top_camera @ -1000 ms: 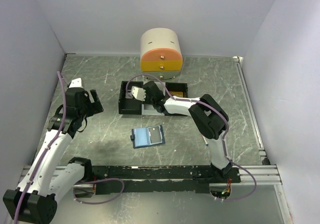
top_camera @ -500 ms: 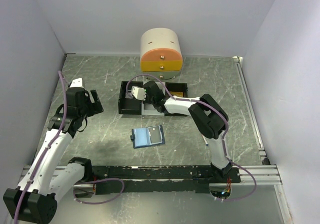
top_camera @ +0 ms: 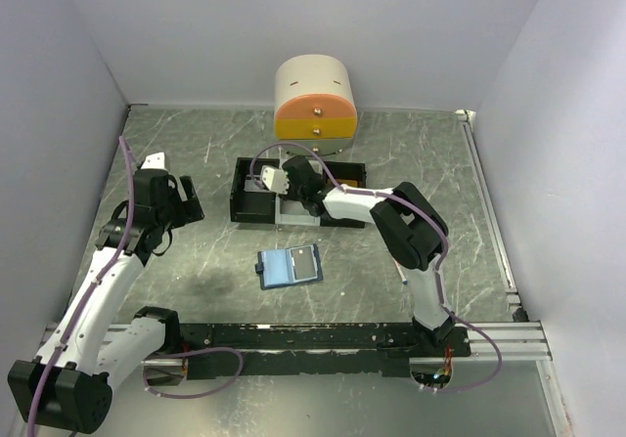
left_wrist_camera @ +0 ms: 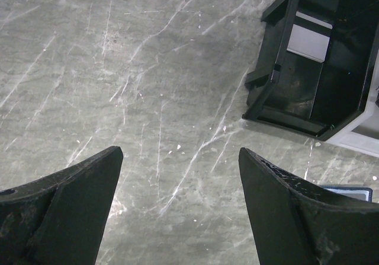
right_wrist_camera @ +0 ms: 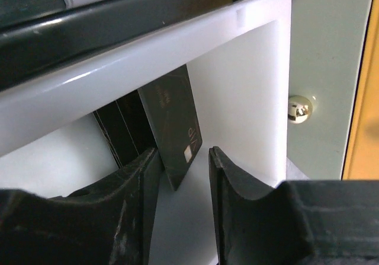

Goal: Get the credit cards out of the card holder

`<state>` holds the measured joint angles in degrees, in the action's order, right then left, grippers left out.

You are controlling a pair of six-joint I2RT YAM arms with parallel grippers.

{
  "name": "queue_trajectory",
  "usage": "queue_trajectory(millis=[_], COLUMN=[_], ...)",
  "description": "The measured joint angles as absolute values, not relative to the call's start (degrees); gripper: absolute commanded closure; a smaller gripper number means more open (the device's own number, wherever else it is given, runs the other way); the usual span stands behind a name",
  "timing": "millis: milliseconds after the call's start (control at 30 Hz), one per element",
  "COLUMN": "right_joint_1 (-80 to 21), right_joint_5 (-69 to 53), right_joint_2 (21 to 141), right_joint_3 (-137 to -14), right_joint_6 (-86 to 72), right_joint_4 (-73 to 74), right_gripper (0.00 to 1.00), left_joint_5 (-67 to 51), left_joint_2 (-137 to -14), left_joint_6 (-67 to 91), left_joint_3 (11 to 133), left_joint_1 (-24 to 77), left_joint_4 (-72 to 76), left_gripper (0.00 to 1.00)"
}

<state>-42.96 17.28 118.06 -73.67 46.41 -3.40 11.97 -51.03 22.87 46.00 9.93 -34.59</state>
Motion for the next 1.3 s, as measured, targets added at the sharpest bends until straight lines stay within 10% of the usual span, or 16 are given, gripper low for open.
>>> queue_trajectory(millis=[933,1300], right_joint_1=[-42.85,-42.81], right_joint_5=[12.34,8.56], right_joint_2=[116.46,92.2], right_joint_3=[-73.93,-60.45], right_joint_6=[41.34,27.44], right_joint_4=[-1.02,-13.32], right_gripper=[0.57,0.5], left_joint_5=[11.09,10.17], left_joint_2=[-51.4,-51.16], left_joint_6=[22.68,22.41], left_joint_3=[46.0,46.0], left_joint_1=[9.96,9.96], left_joint_4=[-34.59,-34.59], left_gripper=[0.09,0.09])
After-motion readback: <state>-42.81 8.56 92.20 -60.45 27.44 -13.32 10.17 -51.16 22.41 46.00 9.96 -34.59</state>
